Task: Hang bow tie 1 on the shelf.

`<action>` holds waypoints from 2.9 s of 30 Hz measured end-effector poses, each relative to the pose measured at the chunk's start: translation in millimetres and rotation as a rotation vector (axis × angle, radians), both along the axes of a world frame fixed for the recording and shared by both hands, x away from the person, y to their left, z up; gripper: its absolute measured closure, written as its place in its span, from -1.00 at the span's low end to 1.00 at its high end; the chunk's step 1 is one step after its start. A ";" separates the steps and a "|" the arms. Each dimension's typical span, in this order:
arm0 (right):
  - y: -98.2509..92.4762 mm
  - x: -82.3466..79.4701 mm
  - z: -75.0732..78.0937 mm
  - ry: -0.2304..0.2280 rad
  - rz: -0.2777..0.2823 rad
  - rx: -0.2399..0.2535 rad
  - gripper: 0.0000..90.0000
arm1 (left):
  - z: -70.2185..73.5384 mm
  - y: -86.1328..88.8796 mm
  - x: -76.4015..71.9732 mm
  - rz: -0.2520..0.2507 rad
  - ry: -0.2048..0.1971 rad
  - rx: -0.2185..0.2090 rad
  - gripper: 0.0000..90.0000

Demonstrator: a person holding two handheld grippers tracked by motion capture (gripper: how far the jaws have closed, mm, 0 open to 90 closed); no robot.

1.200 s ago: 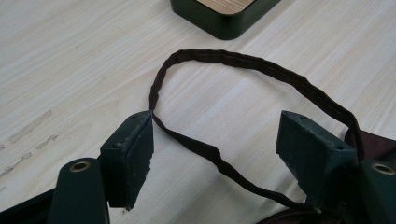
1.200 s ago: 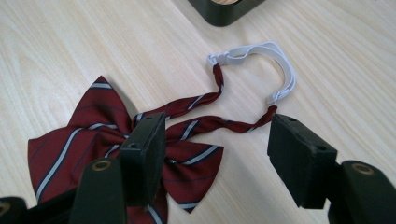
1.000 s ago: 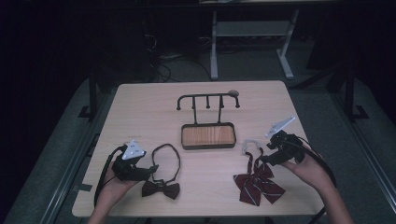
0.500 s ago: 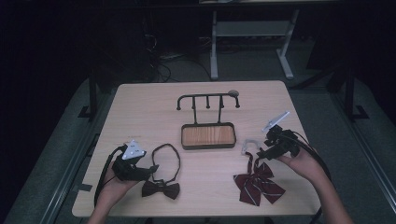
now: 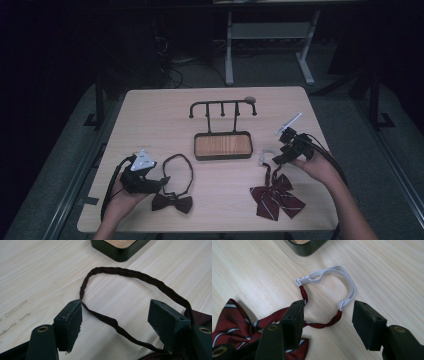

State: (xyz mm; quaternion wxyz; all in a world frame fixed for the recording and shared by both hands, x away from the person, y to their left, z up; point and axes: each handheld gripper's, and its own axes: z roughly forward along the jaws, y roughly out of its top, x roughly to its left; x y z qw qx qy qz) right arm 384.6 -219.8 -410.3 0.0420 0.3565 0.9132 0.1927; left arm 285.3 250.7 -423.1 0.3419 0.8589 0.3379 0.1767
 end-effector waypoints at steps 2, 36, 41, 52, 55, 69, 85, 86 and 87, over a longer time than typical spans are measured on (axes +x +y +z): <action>0.7 3.0 -2.2 0.009 -0.007 -0.015 -0.03 | 0.3 -0.4 -0.1 -0.001 0.000 0.001 -0.38; 13.0 22.7 -23.6 0.079 -0.023 -0.191 0.46 | 0.5 -1.4 0.4 -0.004 -0.006 0.017 -0.37; 18.5 22.8 -26.1 0.065 0.001 -0.223 0.55 | 1.1 -0.6 0.7 -0.003 -0.006 0.016 -0.37; 22.3 21.8 -28.0 0.062 0.011 -0.261 0.77 | 1.5 -0.3 0.6 0.001 -0.007 0.012 -0.37; 22.5 21.7 -27.9 0.068 0.014 -0.264 0.84 | 1.6 -0.4 0.6 0.001 -0.007 0.012 -0.37; 11.3 13.7 -4.9 0.071 0.042 -0.144 0.86 | 1.0 -1.9 0.9 -0.003 -0.004 0.012 -0.37; 14.7 3.3 36.1 0.050 0.123 -0.045 0.86 | 1.7 -2.8 0.4 -0.005 -0.006 0.004 -0.37; 14.8 2.9 37.4 0.051 0.127 -0.041 0.86 | 1.5 -2.8 0.3 -0.005 -0.004 0.006 -0.37; 15.1 2.5 38.5 0.052 0.131 -0.041 0.86 | 1.3 -2.9 0.3 -0.005 -0.002 0.005 -0.37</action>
